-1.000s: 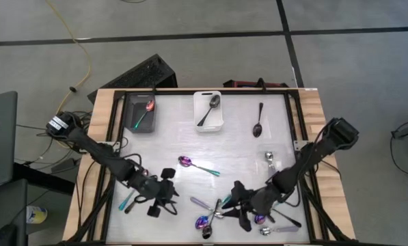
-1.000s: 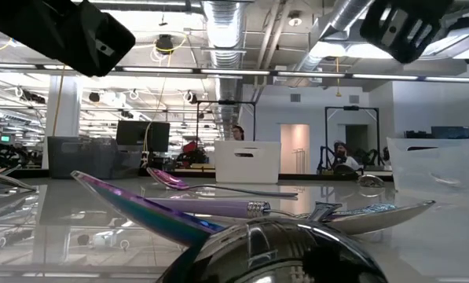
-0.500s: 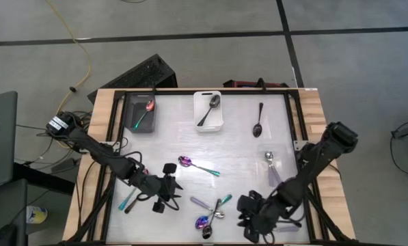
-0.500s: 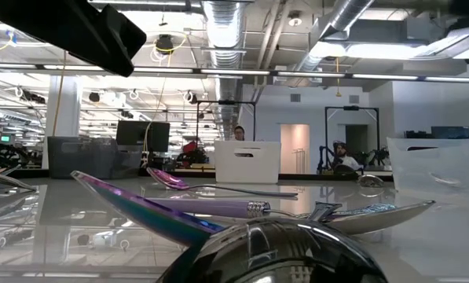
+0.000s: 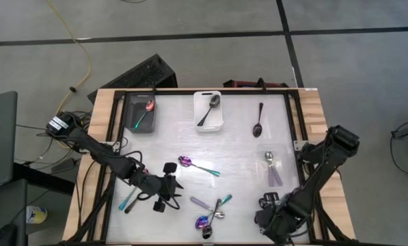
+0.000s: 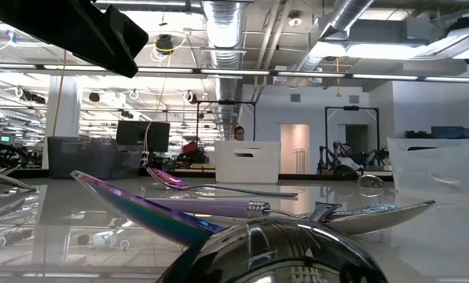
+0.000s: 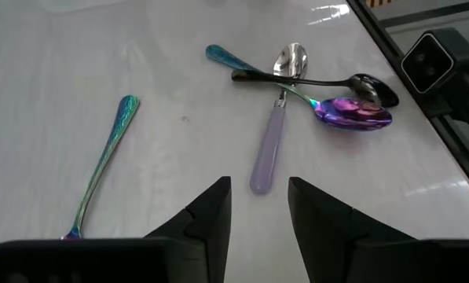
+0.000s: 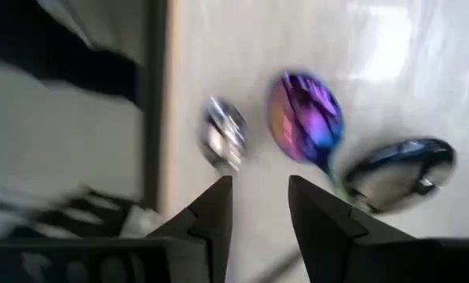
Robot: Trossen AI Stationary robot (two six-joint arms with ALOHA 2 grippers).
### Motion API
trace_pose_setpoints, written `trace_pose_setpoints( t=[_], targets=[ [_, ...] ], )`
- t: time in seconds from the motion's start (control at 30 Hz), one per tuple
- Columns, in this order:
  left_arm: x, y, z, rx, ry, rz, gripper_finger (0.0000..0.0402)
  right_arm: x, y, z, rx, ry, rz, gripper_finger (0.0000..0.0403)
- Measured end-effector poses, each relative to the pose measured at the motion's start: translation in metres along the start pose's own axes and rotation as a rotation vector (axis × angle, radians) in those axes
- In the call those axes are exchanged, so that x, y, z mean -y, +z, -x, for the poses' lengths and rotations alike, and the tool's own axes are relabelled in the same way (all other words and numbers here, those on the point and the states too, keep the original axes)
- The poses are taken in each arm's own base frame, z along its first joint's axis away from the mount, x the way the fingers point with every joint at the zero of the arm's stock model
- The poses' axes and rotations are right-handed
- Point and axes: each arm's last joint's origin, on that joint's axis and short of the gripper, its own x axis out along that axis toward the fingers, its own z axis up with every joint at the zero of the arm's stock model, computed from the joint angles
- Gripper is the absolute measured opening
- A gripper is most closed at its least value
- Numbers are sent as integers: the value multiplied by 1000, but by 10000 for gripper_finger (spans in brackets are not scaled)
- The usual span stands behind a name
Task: Sort silverware by color (type)
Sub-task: Put the blue spoon into the black bin
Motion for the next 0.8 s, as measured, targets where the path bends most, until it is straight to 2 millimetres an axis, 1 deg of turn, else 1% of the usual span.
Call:
trace_pose_setpoints(
  t=[0.07,0.23,0.43,0.63,0.8],
  targets=[
    [0,0,0,0,1,5,114,0,-3,-4,-17,-13,67,148],
    [0,0,0,0,3,7,114,2,-2,-29,-86,-65,126,148],
    [-2,0,0,4,17,-1,114,7,0,-49,-150,-123,164,148],
    [-2,1,-1,5,19,1,114,12,-2,-57,-202,-180,178,148],
    [-2,1,-1,6,19,1,114,13,-3,-57,-195,-202,191,148]
  ],
)
